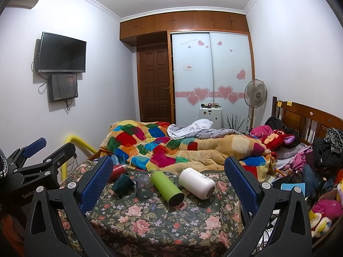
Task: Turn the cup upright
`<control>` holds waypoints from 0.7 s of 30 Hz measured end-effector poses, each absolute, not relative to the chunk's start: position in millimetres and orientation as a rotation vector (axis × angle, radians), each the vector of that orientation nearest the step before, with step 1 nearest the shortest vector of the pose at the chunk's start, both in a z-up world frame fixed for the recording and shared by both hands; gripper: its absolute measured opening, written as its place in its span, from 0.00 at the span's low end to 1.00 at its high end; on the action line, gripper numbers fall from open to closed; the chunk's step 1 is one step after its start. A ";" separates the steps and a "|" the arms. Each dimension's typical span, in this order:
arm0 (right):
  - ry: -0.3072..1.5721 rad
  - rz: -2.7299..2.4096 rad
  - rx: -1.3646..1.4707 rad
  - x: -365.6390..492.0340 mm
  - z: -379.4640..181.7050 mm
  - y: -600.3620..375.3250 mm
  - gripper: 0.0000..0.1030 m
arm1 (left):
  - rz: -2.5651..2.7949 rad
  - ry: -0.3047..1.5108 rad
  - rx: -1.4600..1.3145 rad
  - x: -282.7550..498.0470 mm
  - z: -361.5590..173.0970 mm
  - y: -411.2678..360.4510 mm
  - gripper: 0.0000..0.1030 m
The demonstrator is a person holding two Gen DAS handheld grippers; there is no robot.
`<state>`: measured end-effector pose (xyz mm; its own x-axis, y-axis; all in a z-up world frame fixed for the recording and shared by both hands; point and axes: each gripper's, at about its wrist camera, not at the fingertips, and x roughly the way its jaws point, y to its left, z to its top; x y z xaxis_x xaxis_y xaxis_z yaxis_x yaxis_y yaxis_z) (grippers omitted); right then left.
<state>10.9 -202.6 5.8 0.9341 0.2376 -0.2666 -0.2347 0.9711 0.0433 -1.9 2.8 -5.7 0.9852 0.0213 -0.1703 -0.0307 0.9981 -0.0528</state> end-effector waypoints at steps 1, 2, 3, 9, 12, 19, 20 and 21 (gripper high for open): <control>0.274 0.242 0.010 11.1 5.9 -203.1 1.00 | 0.026 0.170 -0.054 -2.2 -5.8 2.6 1.00; 0.274 0.242 0.010 10.9 6.0 -203.0 1.00 | 0.026 0.170 -0.054 -2.1 -5.6 2.8 1.00; 0.274 0.242 0.010 11.2 6.1 -204.2 1.00 | 0.027 0.170 -0.056 -2.0 -5.5 2.7 1.00; 0.273 0.243 0.010 10.9 6.3 -204.4 1.00 | 0.025 0.170 -0.056 -2.3 -5.5 2.3 1.00; 0.273 0.242 0.010 10.9 6.2 -203.9 1.00 | 0.026 0.170 -0.055 -1.9 -4.9 2.1 1.00; 0.272 0.243 0.011 10.4 6.5 -203.3 1.00 | 0.025 0.170 -0.057 -2.0 -5.0 2.1 1.00; 0.271 0.243 0.011 10.9 6.7 -204.5 1.00 | 0.025 0.170 -0.056 -2.2 -4.5 2.0 1.00; 0.271 0.242 0.010 10.3 6.7 -202.7 1.00 | 0.026 0.169 -0.056 -2.2 -4.2 1.9 1.00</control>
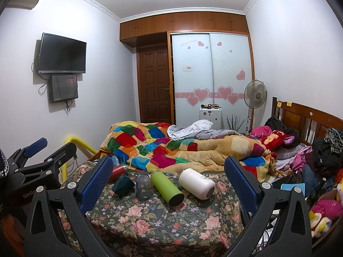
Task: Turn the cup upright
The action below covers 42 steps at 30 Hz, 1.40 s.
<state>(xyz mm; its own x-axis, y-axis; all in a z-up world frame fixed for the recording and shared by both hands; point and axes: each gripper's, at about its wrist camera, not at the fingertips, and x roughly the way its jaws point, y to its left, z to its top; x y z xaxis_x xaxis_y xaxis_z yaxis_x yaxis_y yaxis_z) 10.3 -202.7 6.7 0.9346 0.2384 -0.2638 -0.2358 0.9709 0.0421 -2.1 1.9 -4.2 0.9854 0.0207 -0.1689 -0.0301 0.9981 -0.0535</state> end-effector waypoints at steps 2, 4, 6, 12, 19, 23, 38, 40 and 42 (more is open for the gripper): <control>0.271 0.244 0.011 10.9 7.0 -204.8 1.00 | 0.026 0.167 -0.056 -2.6 -3.2 1.5 1.00; 0.272 0.243 0.011 10.9 7.2 -204.7 1.00 | 0.025 0.165 -0.056 -2.2 -2.2 1.1 1.00; 0.271 0.243 0.011 10.4 7.4 -204.1 1.00 | 0.026 0.165 -0.056 -2.3 -2.1 1.2 1.00; 0.272 0.242 0.011 10.2 5.1 -205.6 1.00 | 0.027 0.172 -0.058 -0.5 -2.3 1.2 1.00; 0.290 0.243 0.016 19.2 10.6 -198.5 1.00 | 0.032 0.187 -0.057 8.2 -6.6 3.0 1.00; 0.319 0.239 0.017 32.1 5.2 -199.7 1.00 | 0.044 0.220 -0.070 22.2 -16.3 10.2 1.00; 0.530 0.209 0.008 95.5 -54.7 -205.8 1.00 | 0.120 0.740 -0.136 183.3 -162.3 82.5 1.00; 0.568 0.204 -0.001 107.4 -64.3 -203.9 1.00 | 0.106 0.817 -0.136 208.5 -189.8 91.4 1.00; 0.599 0.199 -0.008 117.3 -72.1 -202.6 1.00 | 0.088 0.861 -0.123 225.3 -207.2 94.5 1.00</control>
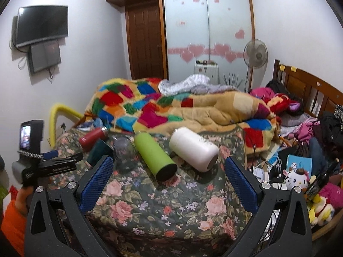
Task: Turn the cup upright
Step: 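Move the left gripper down onto the dark green cup and close it, then lift the dark green cup with the left gripper and turn it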
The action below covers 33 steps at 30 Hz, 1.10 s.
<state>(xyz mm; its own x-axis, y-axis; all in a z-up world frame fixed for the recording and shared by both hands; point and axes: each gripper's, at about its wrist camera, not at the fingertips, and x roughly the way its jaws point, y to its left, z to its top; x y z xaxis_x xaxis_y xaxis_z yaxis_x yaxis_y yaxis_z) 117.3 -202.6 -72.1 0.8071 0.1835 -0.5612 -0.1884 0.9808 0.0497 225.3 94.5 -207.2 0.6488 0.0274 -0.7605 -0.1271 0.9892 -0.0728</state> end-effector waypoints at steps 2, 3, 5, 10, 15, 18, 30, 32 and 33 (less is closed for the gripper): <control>0.629 0.201 -0.013 125.9 -77.2 -199.6 1.00 | 0.078 0.892 -0.103 242.2 -222.6 95.7 1.00; 0.643 0.203 -0.015 130.8 -81.3 -198.6 1.00 | 0.070 0.902 -0.084 250.4 -230.2 94.8 1.00; 0.670 0.207 -0.021 140.1 -89.1 -195.7 1.00 | 0.051 0.916 -0.049 263.0 -241.5 91.6 0.97; 0.709 0.219 -0.042 156.3 -101.3 -185.9 1.00 | 0.004 0.940 -0.010 288.3 -260.3 86.5 0.91; 0.720 0.232 -0.057 166.5 -108.3 -177.7 1.00 | -0.025 0.928 0.028 304.5 -270.1 85.3 0.84; 0.731 0.234 -0.062 169.7 -110.9 -175.0 1.00 | -0.037 0.918 0.035 310.7 -272.3 86.0 0.75; 0.739 0.228 -0.073 167.6 -109.9 -172.4 1.00 | -0.001 0.888 0.045 297.3 -270.7 82.8 0.66; 0.736 0.226 -0.079 165.6 -109.3 -172.4 1.00 | 0.008 0.884 0.054 290.3 -270.5 80.8 0.66; 0.734 0.224 -0.082 164.1 -108.9 -171.9 1.00 | 0.011 0.885 0.056 286.0 -269.7 79.7 0.66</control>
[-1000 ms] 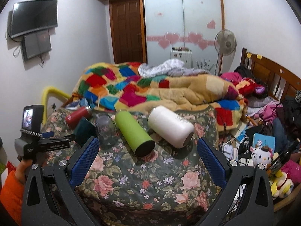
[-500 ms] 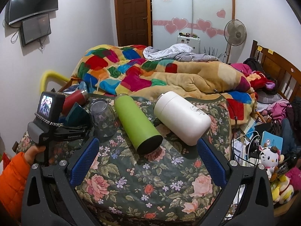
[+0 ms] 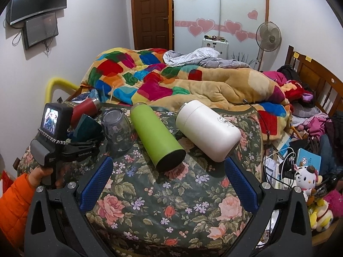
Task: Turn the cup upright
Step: 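Lift the dark green cup with the left gripper and turn it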
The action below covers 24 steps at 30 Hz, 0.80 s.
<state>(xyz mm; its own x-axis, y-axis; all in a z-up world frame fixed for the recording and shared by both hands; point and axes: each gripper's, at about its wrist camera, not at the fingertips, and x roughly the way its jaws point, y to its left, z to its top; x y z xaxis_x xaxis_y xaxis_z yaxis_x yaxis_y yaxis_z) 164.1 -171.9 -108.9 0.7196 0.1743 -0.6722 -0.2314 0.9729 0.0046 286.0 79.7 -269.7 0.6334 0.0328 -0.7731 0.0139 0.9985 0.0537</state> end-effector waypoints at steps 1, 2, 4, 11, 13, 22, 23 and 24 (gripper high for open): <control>0.734 0.224 -0.082 163.4 -108.6 -172.0 1.00 | 0.010 0.885 0.054 281.2 -268.1 78.7 0.66; 0.733 0.224 -0.082 162.2 -108.4 -171.9 1.00 | 0.009 0.882 0.051 276.3 -266.3 77.1 0.66; 0.733 0.223 -0.081 160.8 -107.6 -172.3 1.00 | 0.007 0.874 0.045 267.4 -261.3 76.3 0.66; 0.707 0.231 -0.076 146.2 -99.2 -173.6 1.00 | -0.013 0.821 0.064 232.3 -225.4 61.0 0.66; 0.697 0.237 -0.074 140.8 -96.0 -173.3 1.00 | -0.024 0.807 0.072 223.0 -216.1 54.1 0.66; 0.642 0.253 -0.068 118.3 -80.6 -177.9 1.00 | -0.104 0.759 0.084 193.4 -182.8 13.1 0.66; 0.638 0.252 -0.067 116.2 -79.6 -178.7 1.00 | -0.115 0.758 0.085 192.2 -180.9 7.9 0.66; 0.633 0.251 -0.066 114.1 -78.4 -180.2 1.00 | -0.124 0.757 0.083 191.4 -179.7 4.2 0.66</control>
